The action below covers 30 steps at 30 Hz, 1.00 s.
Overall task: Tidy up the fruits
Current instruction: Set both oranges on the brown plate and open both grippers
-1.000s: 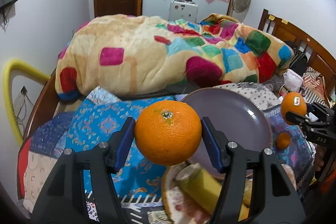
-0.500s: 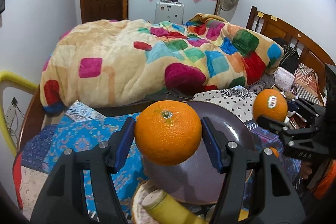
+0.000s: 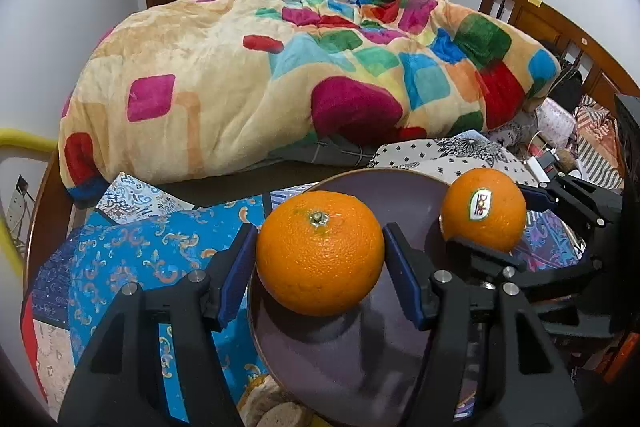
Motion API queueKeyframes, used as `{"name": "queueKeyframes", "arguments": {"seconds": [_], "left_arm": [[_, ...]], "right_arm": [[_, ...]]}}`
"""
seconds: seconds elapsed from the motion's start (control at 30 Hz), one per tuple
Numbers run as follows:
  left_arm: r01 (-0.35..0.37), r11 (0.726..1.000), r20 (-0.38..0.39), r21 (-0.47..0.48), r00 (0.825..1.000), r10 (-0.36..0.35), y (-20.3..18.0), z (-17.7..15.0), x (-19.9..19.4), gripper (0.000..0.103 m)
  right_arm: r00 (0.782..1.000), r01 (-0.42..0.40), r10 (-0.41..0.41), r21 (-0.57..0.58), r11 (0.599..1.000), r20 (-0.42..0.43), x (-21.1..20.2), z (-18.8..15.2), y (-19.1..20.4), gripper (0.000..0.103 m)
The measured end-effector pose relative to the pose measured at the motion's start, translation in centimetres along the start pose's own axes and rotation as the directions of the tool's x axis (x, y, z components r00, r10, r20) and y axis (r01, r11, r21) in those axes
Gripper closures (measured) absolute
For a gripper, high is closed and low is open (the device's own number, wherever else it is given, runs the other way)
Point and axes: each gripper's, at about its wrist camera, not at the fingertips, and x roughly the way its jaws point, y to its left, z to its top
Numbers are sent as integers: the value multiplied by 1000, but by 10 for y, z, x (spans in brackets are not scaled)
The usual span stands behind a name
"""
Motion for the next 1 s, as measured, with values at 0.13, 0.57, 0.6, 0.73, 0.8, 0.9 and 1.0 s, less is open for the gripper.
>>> {"name": "queueKeyframes", "arguments": {"seconds": [0.13,0.57,0.6,0.73,0.8,0.9,1.0], "left_arm": [[-5,1000,-8,-2,1000,5,0,-2,3,40],[-2,1000,-63,-19,998,1,2,-6,16,38],[8,1000,-62,-22,998,-9,1,-6,14,37],[-17,1000,-5,-13,1000,17,-1,-4,-4,27],[-25,1000,22,-14,999,25,-2,-4,-13,21],[-34,999,48,-22,998,35,0,-3,-27,21],[-55,998,81,-22,995,57,-2,-8,-45,21]], "right_arm": [[1000,-5,4,-12,1000,-30,6,-1,2,37],[1000,9,-10,-16,1000,-30,9,-1,6,35],[999,16,-16,-17,1000,-29,8,-2,7,35],[1000,15,-15,-15,1000,-23,3,-2,7,34],[1000,24,-24,-11,1000,-4,-5,-2,6,30],[999,34,-34,-6,999,23,-18,-2,5,28],[997,43,-43,2,999,59,-35,-3,5,28]]}}
